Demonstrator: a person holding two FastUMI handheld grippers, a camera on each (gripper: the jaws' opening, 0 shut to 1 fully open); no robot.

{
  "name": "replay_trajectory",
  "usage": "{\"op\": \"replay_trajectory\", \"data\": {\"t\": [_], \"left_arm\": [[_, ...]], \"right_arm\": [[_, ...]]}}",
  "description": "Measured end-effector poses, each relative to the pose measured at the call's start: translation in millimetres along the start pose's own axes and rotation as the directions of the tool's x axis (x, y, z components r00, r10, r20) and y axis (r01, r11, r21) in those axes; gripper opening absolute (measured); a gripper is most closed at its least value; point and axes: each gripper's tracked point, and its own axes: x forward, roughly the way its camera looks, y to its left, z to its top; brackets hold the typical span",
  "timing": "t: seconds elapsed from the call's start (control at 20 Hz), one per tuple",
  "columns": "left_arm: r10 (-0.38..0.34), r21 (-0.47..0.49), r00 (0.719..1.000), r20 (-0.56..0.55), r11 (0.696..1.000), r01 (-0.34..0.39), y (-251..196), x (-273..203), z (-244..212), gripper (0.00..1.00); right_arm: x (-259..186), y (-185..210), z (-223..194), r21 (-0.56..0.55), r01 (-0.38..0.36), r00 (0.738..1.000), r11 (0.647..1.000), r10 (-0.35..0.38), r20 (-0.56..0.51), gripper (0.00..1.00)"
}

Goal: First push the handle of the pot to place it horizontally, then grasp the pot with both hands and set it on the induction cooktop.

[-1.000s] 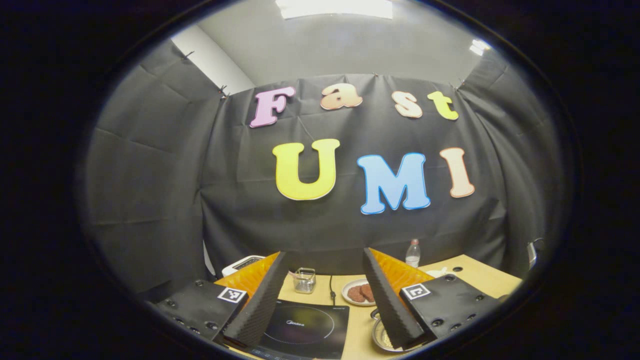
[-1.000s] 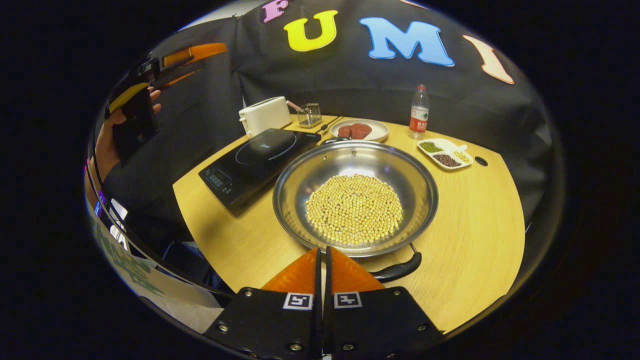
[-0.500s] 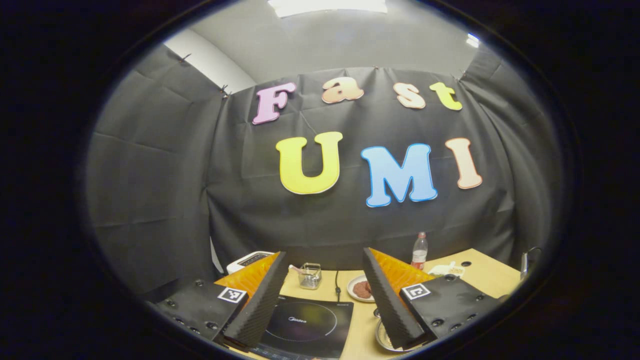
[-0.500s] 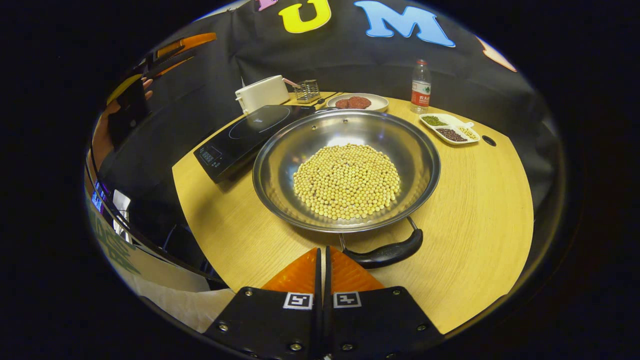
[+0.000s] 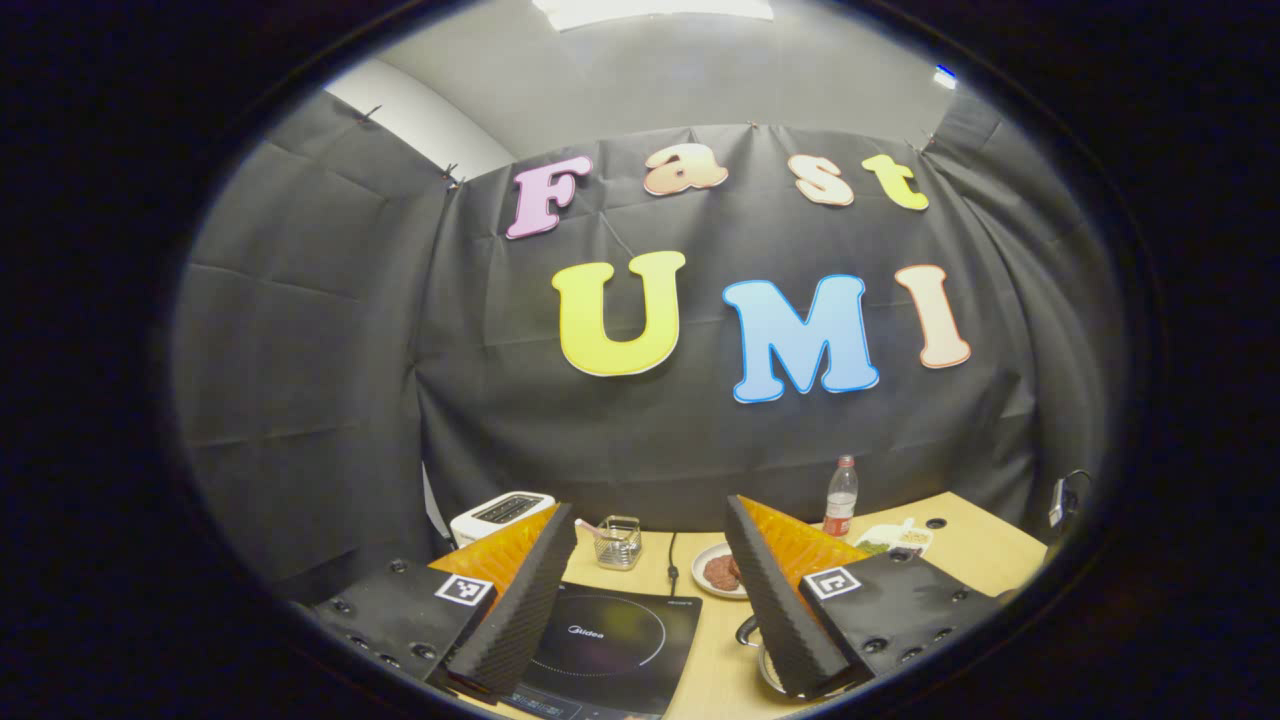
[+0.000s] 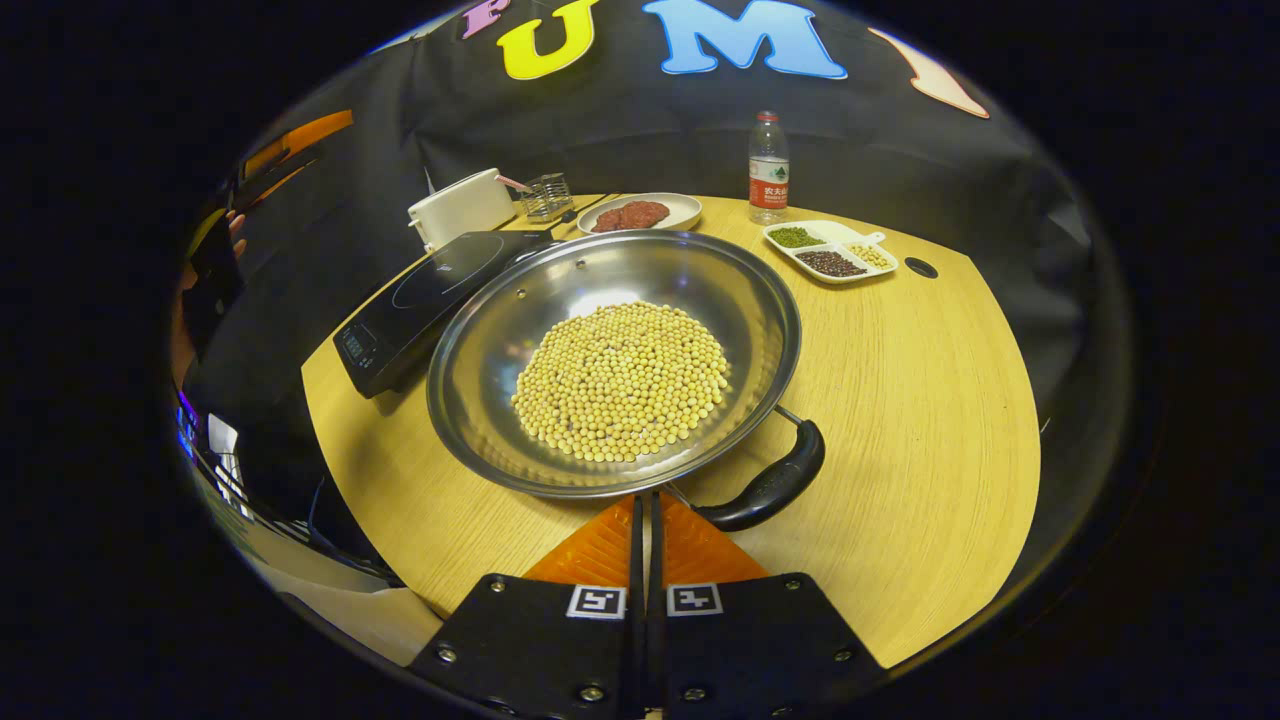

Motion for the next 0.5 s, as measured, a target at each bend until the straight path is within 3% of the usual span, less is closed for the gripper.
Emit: {"op": "replay_trajectory", "data": {"t": [0.5], "left_arm": [[0.03, 0.006, 0.999, -0.032, 1.0, -0.029, -8.6, -1.3, -15.5, 0.97]], "right_arm": [[10.9, -48.1, 13.5, -0.029, 0.084, 0.996, 0.996, -0.083, 0.012, 0.01]]}}
